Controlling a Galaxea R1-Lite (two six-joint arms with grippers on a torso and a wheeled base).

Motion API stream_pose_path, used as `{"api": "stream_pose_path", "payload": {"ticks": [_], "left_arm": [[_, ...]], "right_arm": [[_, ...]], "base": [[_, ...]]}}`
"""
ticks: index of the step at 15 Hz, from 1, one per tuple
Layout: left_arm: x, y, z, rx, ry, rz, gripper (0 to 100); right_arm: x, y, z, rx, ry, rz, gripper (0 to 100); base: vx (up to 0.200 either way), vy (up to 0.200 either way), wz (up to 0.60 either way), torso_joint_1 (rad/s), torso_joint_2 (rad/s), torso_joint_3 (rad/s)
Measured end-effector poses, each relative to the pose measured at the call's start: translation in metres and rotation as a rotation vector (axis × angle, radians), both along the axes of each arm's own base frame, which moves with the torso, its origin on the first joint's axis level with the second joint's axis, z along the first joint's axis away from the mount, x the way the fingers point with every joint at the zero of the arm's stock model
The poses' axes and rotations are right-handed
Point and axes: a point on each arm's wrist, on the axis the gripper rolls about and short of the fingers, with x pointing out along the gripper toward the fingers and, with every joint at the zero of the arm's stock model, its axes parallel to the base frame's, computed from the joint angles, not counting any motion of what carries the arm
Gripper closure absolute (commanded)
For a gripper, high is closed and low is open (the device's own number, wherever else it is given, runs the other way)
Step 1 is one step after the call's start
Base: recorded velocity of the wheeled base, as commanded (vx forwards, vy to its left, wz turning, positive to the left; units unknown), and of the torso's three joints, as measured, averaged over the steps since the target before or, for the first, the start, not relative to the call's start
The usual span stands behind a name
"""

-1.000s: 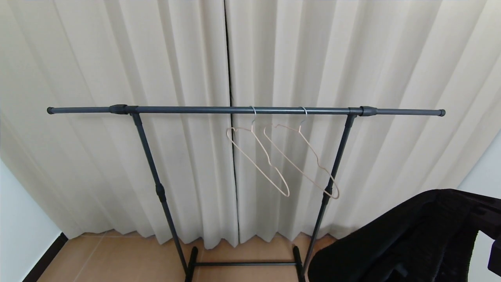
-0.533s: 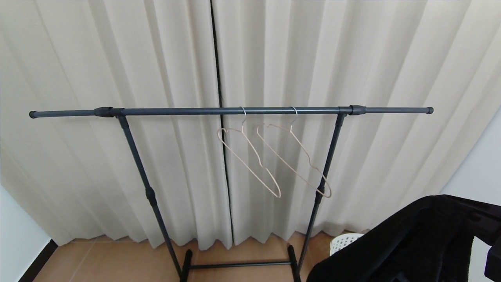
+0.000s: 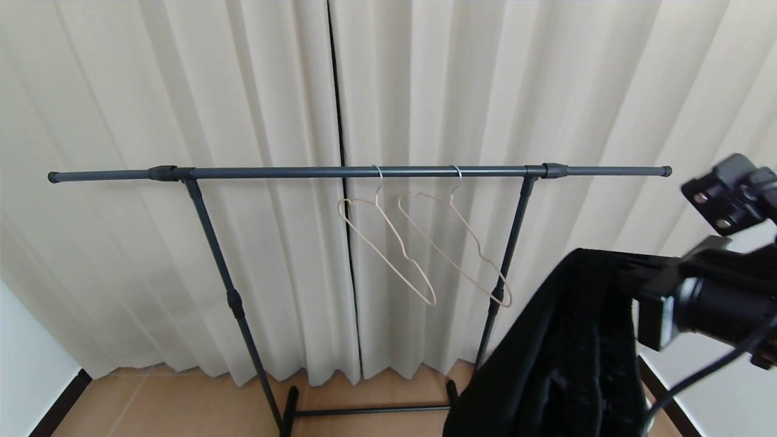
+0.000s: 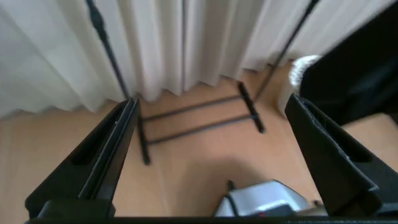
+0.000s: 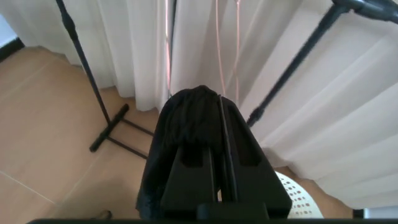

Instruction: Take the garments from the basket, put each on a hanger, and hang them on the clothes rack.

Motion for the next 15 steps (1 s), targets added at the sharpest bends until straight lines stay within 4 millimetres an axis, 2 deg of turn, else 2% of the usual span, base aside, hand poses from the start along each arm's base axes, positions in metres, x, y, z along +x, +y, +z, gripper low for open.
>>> {"api": "stream_pose_path", "payload": {"ticks": [2, 4, 7, 10, 15], "left_arm": [[0.028, -0.008, 0.026, -0.120, 0.116, -0.082, 0], [0.060, -0.026, 0.046, -0.207, 0.234, -0.168, 0], [0.101, -0.070, 0.058, -0.254, 0.410, -0.285, 0], [0.125, -0.114, 0.054, -0.266, 0.552, -0.308, 0], [0.154, -0.175, 0.017, -0.149, 0.657, -0.143, 0]], "right_arm": [[0.024, 0.020, 0.005, 0.023, 0.015, -0.031, 100], [0.040, 0.038, 0.009, 0.048, 0.024, -0.044, 100], [0.057, 0.068, 0.010, 0.074, 0.025, -0.091, 100], [0.067, 0.093, 0.005, 0.058, 0.020, -0.125, 100], [0.072, 0.117, 0.003, 0.070, 0.017, -0.125, 100]], "base": [[0.000, 0.000, 0.00, 0.000, 0.00, 0.000], [0.000, 0.000, 0.00, 0.000, 0.00, 0.000], [0.000, 0.000, 0.00, 0.000, 0.00, 0.000], [0.000, 0.000, 0.00, 0.000, 0.00, 0.000], [0.000, 0.000, 0.00, 0.000, 0.00, 0.000]]}}
